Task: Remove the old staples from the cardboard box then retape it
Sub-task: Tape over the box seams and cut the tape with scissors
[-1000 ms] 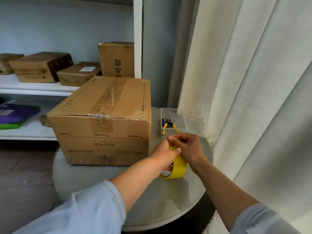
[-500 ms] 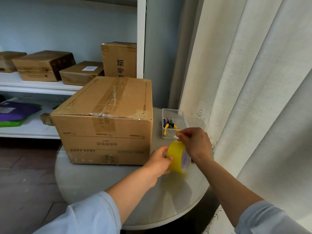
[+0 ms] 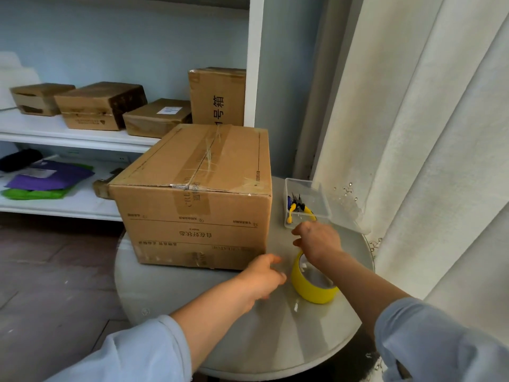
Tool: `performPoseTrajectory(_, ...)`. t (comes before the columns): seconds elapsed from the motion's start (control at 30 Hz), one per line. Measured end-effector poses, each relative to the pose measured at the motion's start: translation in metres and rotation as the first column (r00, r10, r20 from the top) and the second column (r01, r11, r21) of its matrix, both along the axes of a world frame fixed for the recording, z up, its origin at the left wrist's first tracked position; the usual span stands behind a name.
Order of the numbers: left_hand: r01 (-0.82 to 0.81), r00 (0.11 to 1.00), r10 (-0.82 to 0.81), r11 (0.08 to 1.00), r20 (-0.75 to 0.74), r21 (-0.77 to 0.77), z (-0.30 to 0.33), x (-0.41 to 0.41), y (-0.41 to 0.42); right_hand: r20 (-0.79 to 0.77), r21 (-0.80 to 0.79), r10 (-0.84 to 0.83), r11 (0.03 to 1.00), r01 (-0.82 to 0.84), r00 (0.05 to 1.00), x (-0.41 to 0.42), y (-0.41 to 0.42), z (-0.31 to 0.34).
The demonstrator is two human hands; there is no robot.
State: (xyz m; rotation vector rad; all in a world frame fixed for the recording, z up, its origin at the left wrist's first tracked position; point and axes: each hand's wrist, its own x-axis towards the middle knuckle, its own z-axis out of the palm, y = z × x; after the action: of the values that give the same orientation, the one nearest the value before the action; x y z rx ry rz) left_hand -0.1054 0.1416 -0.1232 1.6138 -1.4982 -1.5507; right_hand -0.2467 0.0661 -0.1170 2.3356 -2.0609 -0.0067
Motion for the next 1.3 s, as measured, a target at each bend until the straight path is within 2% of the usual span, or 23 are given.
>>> performPoseTrajectory(0.13, 0.090, 0.992, -0.085, 0.995, 0.097, -0.052, 0.001, 0.008, 0.001, 0.006, 0.052, -0.024, 0.998, 0.024, 1.000, 0.001, -0.005, -0.004)
performPoseTrajectory(0.2, 0.145, 0.971, -0.095, 0.964, 0.217, -0.223, 0.008, 0.014, -0.001, 0.068, 0.056, -0.067, 0.996, 0.064, 0.995, 0.001, -0.007, -0.007)
performPoseTrajectory(0.23, 0.188, 0.948, -0.075, 0.917, 0.310, -0.353, 0.015, 0.015, -0.002, 0.105, 0.058, -0.095, 0.994, 0.089, 0.990, -0.002, -0.007, -0.008)
performPoseTrajectory(0.3, 0.282, 0.893, 0.040, 0.726, 0.448, -0.628, 0.033, 0.020, 0.001, 0.161, 0.054, -0.126, 0.991, 0.119, 0.979, -0.003, -0.007, -0.005)
performPoseTrajectory(0.37, 0.328, 0.885, 0.160, 0.455, 0.438, -0.828, 0.055, 0.028, 0.005, 0.221, 0.010, -0.122, 0.992, 0.123, 0.968, 0.000, -0.007, 0.002)
performPoseTrajectory(0.43, 0.326, 0.893, 0.241, 0.234, 0.380, -0.916, 0.073, 0.039, 0.007, 0.391, -0.106, -0.084, 0.985, 0.135, 0.917, 0.011, -0.003, 0.016)
performPoseTrajectory(0.47, 0.319, 0.888, 0.287, 0.179, 0.359, -0.931, 0.079, 0.045, 0.006, 0.500, -0.192, -0.031, 0.971, 0.146, 0.865, 0.019, -0.001, 0.025)
performPoseTrajectory(0.5, 0.305, 0.872, 0.346, 0.166, 0.346, -0.938, 0.083, 0.050, 0.004, 0.608, -0.274, 0.036, 0.947, 0.166, 0.793, 0.028, 0.003, 0.034)
performPoseTrajectory(0.53, 0.300, 0.844, 0.406, 0.185, 0.351, -0.936, 0.089, 0.056, 0.003, 0.696, -0.349, 0.120, 0.918, 0.187, 0.708, 0.040, 0.008, 0.047)
performPoseTrajectory(0.6, 0.313, 0.760, 0.487, 0.304, 0.429, -0.900, 0.092, 0.069, 0.000, 0.768, -0.442, 0.270, 0.880, 0.176, 0.581, 0.062, 0.022, 0.066)
performPoseTrajectory(0.63, 0.340, 0.714, 0.490, 0.381, 0.499, -0.860, 0.090, 0.076, -0.003, 0.755, -0.469, 0.320, 0.873, 0.131, 0.572, 0.071, 0.029, 0.071)
performPoseTrajectory(0.7, 0.419, 0.622, 0.432, 0.521, 0.653, -0.744, 0.086, 0.089, -0.007, 0.665, -0.497, 0.364, 0.867, 0.023, 0.653, 0.085, 0.038, 0.065)
performPoseTrajectory(0.77, 0.485, 0.570, 0.377, 0.563, 0.730, -0.669, 0.085, 0.096, -0.007, 0.608, -0.521, 0.379, 0.854, -0.010, 0.698, 0.091, 0.041, 0.051)
performPoseTrajectory(0.87, 0.454, 0.635, 0.314, 0.588, 0.706, -0.670, 0.099, 0.096, -0.006, 0.647, -0.510, 0.381, 0.860, 0.003, 0.661, 0.089, 0.040, 0.047)
performPoseTrajectory(0.93, 0.389, 0.613, 0.345, 0.651, 0.711, -0.652, 0.108, 0.106, -0.008, 0.689, -0.455, 0.360, 0.891, -0.012, 0.628, 0.086, 0.039, 0.050)
performPoseTrajectory(1.03, 0.282, 0.442, 0.358, 0.815, 0.823, -0.506, 0.110, 0.139, -0.009, 0.732, -0.415, 0.337, 0.910, -0.005, 0.593, 0.082, 0.039, 0.053)
performPoseTrajectory(1.07, 0.267, 0.395, 0.346, 0.843, 0.851, -0.467, 0.107, 0.151, -0.009, 0.736, -0.418, 0.340, 0.908, -0.003, 0.586, 0.084, 0.039, 0.052)
performPoseTrajectory(1.13, 0.287, 0.349, 0.341, 0.848, 0.873, -0.446, 0.104, 0.164, -0.006, 0.743, -0.429, 0.340, 0.903, 0.022, 0.576, 0.092, 0.039, 0.050)
performPoseTrajectory(1.2, 0.327, 0.340, 0.366, 0.818, 0.866, -0.474, 0.105, 0.168, -0.006, 0.767, -0.426, 0.318, 0.902, 0.073, 0.557, 0.099, 0.038, 0.047)
performPoseTrajectory(1.3, 0.315, 0.390, 0.438, 0.764, 0.810, -0.564, 0.108, 0.176, -0.010, 0.781, -0.410, 0.309, 0.909, 0.073, 0.542, 0.098, 0.040, 0.047)
